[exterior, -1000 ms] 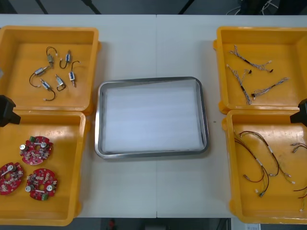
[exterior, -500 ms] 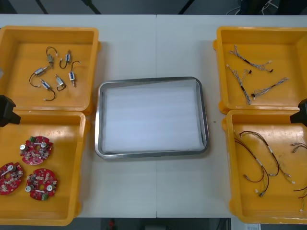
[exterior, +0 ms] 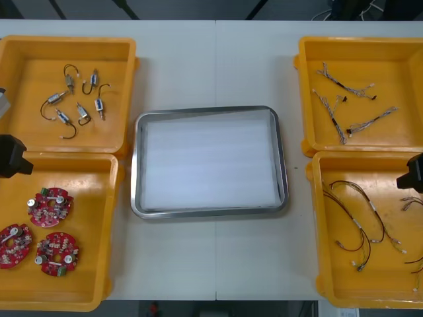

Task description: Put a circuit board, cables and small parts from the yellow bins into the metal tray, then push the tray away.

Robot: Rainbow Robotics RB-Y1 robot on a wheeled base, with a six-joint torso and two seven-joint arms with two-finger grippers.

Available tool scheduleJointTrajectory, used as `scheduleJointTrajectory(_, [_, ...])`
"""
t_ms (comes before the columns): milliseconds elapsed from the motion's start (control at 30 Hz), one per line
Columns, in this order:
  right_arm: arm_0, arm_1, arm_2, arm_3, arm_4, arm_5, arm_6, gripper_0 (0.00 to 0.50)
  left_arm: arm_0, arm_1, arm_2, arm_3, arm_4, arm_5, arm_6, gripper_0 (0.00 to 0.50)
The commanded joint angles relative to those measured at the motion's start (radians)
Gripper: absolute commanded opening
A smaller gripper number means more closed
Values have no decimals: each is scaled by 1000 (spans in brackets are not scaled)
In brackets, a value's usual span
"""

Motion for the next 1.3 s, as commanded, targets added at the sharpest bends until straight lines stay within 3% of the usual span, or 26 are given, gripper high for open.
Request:
scheduleJointTrajectory(33, [49, -14, -59, 23, -25, -9, -118, 500, -7, 24, 10, -33, 13, -1, 76, 500])
scheduleJointTrajectory(233, [89, -52, -65, 58, -41, -40, -224, 500, -7, 48, 10, 4, 33, -15, 62, 500])
scheduleJointTrajectory(467, [182, -106, -63, 60, -51, -151, -229, 500, 12, 57, 42, 78, 68, -24, 40, 500])
scheduleJointTrajectory(833, [306, -130, -63, 60, -61, -290, -192, 500, 194, 76, 234, 75, 87, -25, -62, 500])
scheduleJointTrajectory(1100, [332, -132, -33, 126, -74, -374, -89, 500, 276, 74, 245, 78, 61, -88, -84, 500])
scheduleJointTrajectory(1300, [332, -132, -16, 203, -85, -424, -3, 500, 375, 74, 245, 78, 56, -212, -88, 500])
